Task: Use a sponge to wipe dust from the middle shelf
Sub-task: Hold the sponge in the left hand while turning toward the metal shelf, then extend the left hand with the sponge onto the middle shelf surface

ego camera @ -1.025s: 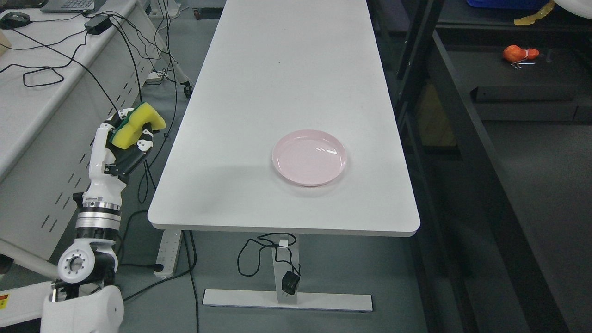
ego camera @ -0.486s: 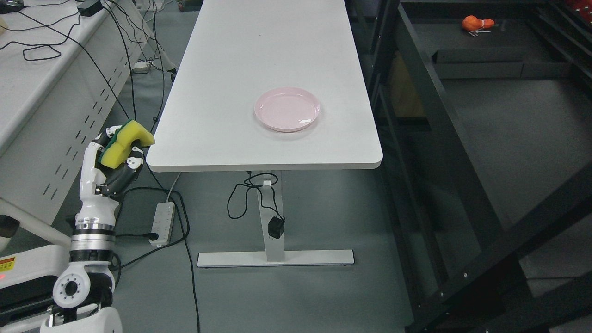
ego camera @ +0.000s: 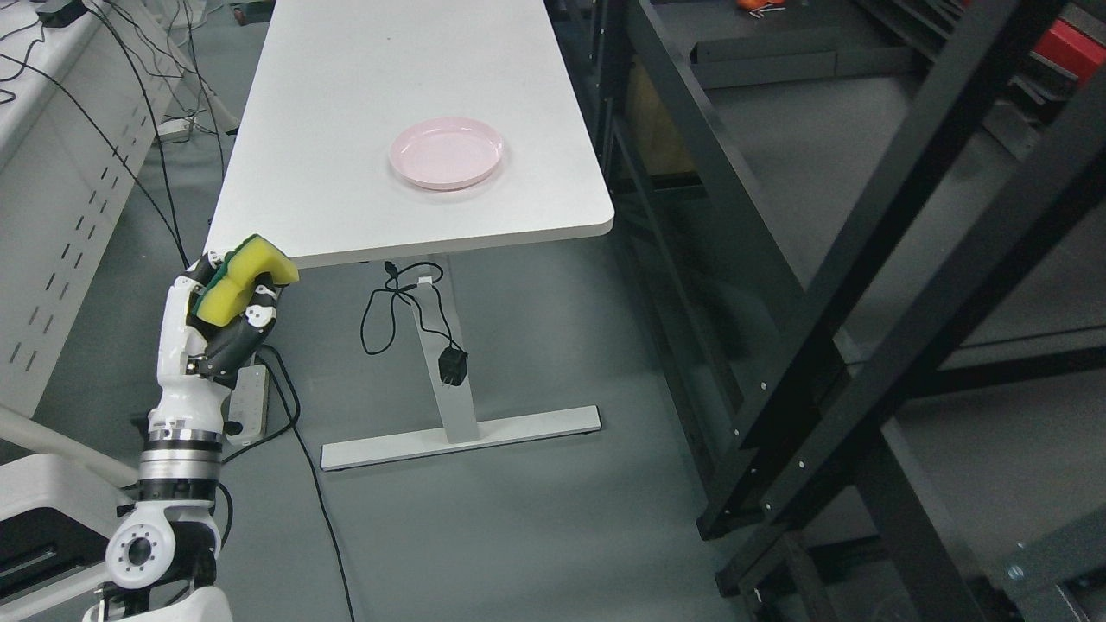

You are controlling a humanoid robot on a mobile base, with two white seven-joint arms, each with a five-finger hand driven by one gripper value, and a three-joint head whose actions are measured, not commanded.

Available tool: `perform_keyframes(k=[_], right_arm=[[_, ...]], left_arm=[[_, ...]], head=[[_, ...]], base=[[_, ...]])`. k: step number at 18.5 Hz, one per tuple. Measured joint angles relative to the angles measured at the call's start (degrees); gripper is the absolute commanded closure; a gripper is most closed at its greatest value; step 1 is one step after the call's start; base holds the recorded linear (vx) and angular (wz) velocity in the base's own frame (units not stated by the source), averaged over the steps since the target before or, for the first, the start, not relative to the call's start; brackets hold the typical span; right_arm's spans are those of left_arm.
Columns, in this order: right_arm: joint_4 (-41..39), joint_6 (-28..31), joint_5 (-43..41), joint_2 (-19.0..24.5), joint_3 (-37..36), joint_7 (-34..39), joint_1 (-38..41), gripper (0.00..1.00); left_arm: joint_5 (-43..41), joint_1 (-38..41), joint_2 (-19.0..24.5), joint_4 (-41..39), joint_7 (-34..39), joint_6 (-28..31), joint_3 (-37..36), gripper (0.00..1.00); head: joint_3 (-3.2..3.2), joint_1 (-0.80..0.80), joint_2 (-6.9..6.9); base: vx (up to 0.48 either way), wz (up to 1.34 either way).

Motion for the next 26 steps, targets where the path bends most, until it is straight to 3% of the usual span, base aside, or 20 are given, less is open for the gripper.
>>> perform_keyframes(k=[11, 26], right_arm=[[0.0, 0.0, 0.0, 0.0, 0.0, 0.0, 0.0, 0.0], [0.0, 0.0, 0.0, 0.0, 0.0, 0.0, 0.0, 0.0]], left_arm=[[0.03, 5.25, -0.2, -0.94, -1.94, -5.55, -4.98, 0.98], [-0.07, 6.44, -0.26, -1.29, -4.59, -8.27, -17.41, 0.98]], head=[[0.0, 0.0, 0.0], [0.0, 0.0, -0.02]], base=[[-0.203, -0.62], [-0.057, -0.62]])
